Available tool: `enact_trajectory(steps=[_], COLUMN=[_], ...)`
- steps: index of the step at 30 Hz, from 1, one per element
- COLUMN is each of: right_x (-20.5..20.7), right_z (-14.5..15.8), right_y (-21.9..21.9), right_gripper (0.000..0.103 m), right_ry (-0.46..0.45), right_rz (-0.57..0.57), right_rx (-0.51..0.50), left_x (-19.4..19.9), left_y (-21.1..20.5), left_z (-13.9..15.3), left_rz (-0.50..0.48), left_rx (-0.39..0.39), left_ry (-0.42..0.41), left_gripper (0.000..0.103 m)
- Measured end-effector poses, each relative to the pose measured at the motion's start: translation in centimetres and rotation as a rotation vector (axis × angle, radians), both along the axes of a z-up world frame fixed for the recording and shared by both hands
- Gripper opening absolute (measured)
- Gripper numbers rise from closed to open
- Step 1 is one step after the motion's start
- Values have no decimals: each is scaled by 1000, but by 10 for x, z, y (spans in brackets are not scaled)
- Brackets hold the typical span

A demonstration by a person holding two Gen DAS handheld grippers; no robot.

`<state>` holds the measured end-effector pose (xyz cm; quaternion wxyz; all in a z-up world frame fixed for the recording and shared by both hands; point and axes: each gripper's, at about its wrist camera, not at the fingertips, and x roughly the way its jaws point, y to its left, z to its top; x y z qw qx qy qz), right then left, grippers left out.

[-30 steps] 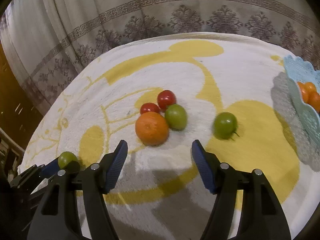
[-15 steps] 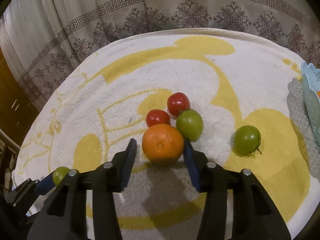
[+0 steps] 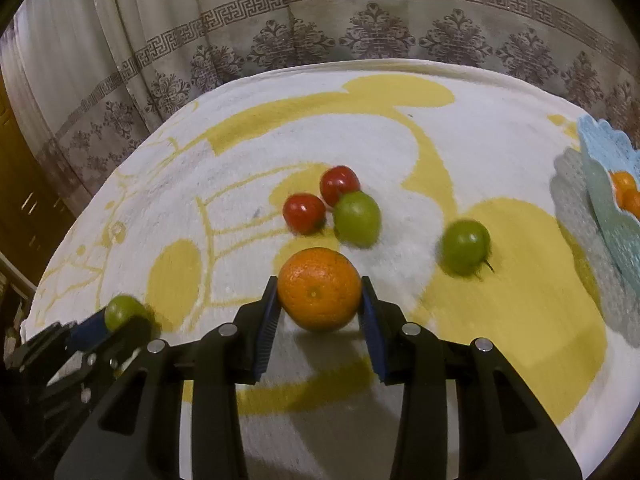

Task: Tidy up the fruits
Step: 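Grasp the large green tomato with the left tool while the right tool grasps an orange, then carry the green tomato and orange toward the blue basket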

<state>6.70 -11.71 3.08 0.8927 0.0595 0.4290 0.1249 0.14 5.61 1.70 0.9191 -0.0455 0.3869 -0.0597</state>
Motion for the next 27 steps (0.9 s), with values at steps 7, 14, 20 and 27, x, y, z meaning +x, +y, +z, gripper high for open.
enact_trajectory(steps=[7,14,20,27], right_x=[-19,-37,-50,-57], right_z=[1,7,11,23], right_y=[-12,-31,-53,-77], right_gripper=[40,40,40,40], right_ry=[-2,-17,-27,-66], right_rz=[-5,-24,-63,-103], right_rx=[24,57,82,112], left_x=[-4,-7,-8,-7], left_y=[-5,-16,-34,-58], left_z=[4,8,15,27], left_rz=[2,-27,-65,-111], left_rx=[27,29,35,43], left_ry=[-13,-7,-18,-35], left_gripper=[34,34,34,34])
